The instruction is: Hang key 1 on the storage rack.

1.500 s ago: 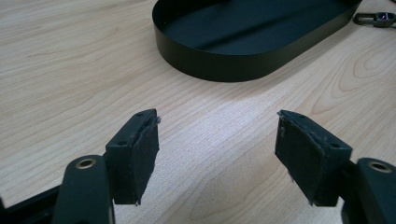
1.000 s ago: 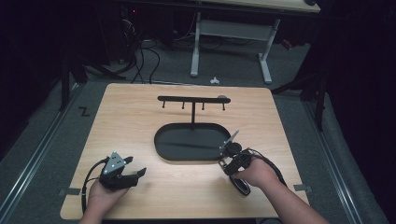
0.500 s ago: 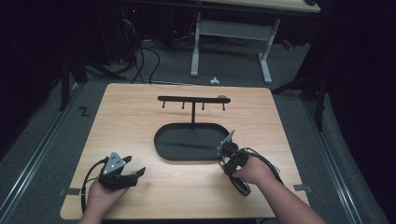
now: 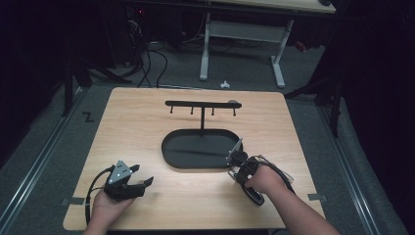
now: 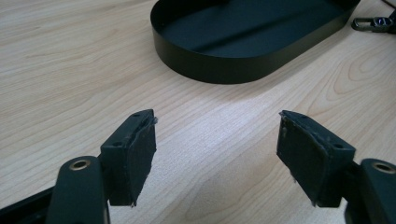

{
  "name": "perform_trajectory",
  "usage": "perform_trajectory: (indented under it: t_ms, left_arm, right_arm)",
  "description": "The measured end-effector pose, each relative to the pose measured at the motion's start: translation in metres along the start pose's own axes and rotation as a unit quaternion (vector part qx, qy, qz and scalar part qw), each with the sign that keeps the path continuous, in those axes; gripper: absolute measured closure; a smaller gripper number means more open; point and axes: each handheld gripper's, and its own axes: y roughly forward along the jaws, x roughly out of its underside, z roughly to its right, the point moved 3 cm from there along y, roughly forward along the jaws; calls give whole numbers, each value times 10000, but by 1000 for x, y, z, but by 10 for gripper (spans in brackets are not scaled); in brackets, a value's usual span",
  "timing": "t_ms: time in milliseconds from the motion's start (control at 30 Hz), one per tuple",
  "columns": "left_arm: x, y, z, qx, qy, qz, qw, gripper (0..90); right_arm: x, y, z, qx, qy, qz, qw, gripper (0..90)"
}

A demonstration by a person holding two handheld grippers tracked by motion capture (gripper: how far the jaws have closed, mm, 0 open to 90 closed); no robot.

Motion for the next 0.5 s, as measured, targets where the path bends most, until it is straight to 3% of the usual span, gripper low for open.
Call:
perform_trajectory:
  t_ms: [167, 500]
  left_arm:
    - [0, 1, 1, 24, 27, 5, 10000, 294]
    - [-1, 2, 5, -21, 136, 9, 9999, 308]
  right_arm:
    - [1, -3, 1, -53, -17, 35, 10000, 804]
    - [9, -43, 3, -130, 95, 305, 9994, 805]
